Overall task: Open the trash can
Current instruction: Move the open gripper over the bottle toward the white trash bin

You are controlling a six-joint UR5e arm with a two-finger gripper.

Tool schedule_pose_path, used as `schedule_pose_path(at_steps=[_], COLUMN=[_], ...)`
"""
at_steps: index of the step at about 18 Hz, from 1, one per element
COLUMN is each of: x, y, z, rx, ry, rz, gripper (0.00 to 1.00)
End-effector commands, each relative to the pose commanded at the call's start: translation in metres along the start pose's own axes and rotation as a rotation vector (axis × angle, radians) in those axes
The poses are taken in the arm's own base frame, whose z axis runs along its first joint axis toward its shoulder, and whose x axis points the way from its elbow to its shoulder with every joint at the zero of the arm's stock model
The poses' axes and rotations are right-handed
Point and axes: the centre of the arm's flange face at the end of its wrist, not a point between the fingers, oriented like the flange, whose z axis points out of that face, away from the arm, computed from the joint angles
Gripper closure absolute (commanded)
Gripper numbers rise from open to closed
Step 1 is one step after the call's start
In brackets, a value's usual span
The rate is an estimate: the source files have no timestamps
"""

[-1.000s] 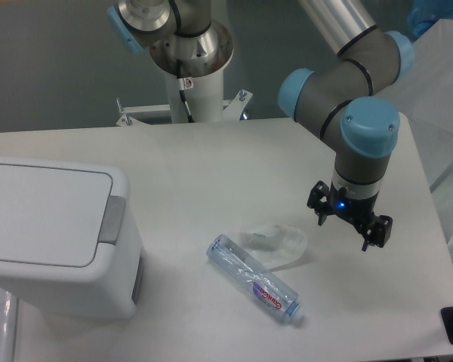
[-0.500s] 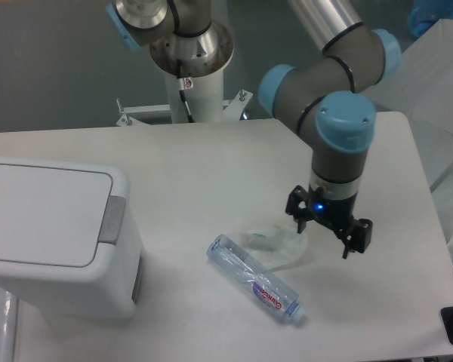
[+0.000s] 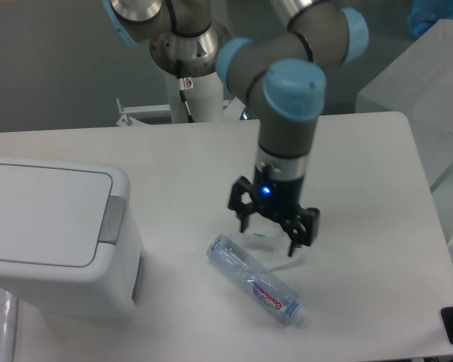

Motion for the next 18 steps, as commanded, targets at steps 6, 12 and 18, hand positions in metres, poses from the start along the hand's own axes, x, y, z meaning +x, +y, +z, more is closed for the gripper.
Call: schedule_pose_path(at_steps=[6,12,18], x=[0.035,0.050,0.059], y=[-0.020,-0.034,-0.052], z=[-0.002,-0.010,-0.019], rx=[0.100,0.144,0.185], ry=[0.113,0.177,0.219], rz=[-0.192,-0.360,-0.405], gripper=[0.00,0.00,0.00])
